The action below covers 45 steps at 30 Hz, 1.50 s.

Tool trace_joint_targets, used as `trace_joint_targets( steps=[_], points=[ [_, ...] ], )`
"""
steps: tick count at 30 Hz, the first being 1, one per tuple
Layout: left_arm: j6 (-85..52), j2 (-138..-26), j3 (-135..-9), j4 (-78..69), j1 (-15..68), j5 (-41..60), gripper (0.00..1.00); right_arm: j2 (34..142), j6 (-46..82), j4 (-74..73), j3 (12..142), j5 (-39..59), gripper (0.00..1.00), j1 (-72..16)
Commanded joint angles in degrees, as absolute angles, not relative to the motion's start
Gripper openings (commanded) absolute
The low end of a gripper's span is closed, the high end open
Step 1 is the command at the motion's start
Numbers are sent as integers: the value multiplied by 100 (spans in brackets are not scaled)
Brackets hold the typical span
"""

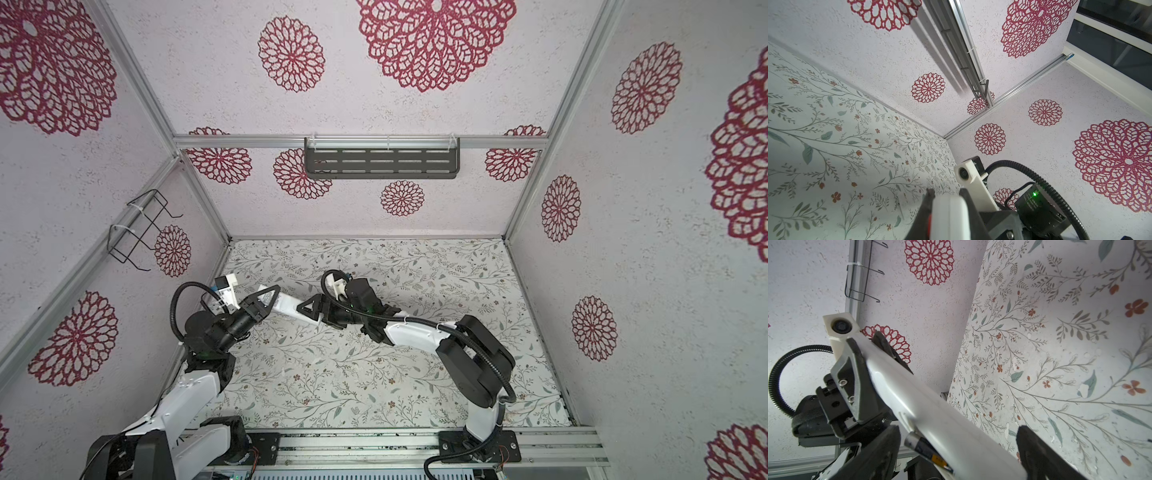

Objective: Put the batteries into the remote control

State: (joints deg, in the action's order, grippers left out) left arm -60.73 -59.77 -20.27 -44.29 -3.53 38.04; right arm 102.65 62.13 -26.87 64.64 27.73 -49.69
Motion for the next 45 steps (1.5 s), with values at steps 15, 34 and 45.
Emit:
trace_joint_targets(
  steps=[15,34,45],
  points=[
    [-6256,-5994,-2116,-4803,-360,3850,0,10291,6197,-3009,6349,2848,72,-4919],
    [-6794,-6048,-2294,-5204,-462,4067,0,10201,6162,-4096,5767,2753,66,-4854],
    [-6690,-6085,-2333,-5028,-525,4149,0,9545,5397,-3138,5467,2747,74,-4508]
  ],
)
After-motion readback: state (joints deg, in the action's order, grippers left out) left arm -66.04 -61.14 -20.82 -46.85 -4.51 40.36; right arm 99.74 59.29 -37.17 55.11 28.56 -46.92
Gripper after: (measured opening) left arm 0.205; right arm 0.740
